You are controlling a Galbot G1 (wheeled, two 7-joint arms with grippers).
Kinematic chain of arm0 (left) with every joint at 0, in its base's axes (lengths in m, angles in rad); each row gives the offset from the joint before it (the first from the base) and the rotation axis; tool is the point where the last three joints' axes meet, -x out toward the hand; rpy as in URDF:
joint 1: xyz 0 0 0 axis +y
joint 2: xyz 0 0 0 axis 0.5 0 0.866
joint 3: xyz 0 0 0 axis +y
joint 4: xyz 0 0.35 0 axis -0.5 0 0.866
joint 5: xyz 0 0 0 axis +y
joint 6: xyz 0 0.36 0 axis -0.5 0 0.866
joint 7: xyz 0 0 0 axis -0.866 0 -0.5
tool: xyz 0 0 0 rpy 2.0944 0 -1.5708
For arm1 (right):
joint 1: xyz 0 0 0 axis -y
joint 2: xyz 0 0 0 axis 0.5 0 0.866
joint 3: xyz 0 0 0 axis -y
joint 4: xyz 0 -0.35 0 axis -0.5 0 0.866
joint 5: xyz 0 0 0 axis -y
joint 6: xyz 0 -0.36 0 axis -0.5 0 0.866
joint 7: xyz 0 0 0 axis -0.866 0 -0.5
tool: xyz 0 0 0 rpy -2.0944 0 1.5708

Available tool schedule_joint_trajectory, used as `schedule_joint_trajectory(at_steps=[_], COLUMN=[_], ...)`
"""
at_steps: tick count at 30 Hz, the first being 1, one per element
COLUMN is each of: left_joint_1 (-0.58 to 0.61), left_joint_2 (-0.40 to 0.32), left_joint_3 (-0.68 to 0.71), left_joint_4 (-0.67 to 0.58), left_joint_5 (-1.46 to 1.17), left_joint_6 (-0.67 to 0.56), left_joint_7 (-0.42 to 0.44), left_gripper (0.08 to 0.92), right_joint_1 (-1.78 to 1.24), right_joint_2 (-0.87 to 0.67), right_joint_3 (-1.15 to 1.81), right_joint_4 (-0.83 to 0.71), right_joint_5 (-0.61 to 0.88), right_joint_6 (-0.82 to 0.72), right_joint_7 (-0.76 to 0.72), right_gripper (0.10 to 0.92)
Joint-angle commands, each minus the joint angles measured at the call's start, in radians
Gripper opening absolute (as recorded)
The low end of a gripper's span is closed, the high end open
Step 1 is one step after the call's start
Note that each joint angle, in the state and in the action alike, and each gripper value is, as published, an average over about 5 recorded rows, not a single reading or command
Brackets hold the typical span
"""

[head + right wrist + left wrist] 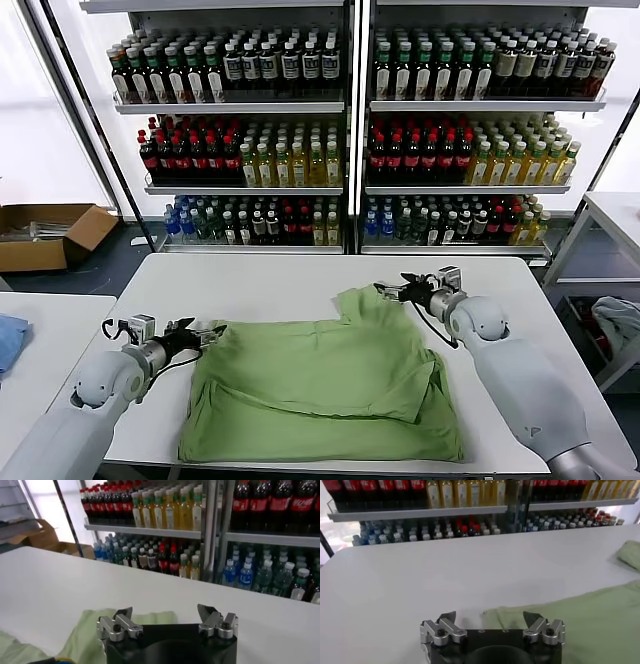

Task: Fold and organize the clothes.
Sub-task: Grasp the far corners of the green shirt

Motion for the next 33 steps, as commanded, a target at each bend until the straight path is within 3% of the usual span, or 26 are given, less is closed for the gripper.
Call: schedule_joint_trajectory(at_steps=[1,5,9,24,30,33], left_joint_1=[-0.050,-0.046,-0.040,0.023,0.032,0.030], left_joint_2=[-0.008,-0.016,-0.022,-0.018,-0.018,-0.018], left_joint_3=[0.045,0.052,0.054,0.033,0.015,0.008], left_joint_4=[0.062,0.065,0.063,0.028,0.009,-0.011], left_joint_5=[0.003,0.007,0.009,0.029,0.026,0.022], left_joint_6=[0.000,0.000,0.000,-0.001,-0.007,-0.017], left_joint_7=[0.003,0.008,0.013,0.037,0.030,0.022], left_gripper=[0.823,0.812,0.738,0.314,0.183,0.165], right_joint_1=[0.056,0.053,0.045,-0.012,-0.040,-0.061], right_joint_2=[0.027,0.031,0.032,0.031,0.025,0.017], right_joint_3=[-0.043,-0.046,-0.050,-0.036,-0.002,0.021], right_joint_4=[-0.084,-0.087,-0.076,-0.020,0.032,0.067], right_joint_5=[-0.023,-0.026,-0.026,-0.019,0.019,0.030], right_joint_6=[-0.003,-0.009,-0.014,-0.026,-0.028,-0.023], right_joint_7=[-0.003,-0.004,-0.005,0.006,0.028,0.037], right_gripper=[0.823,0.822,0.775,0.342,0.169,0.114])
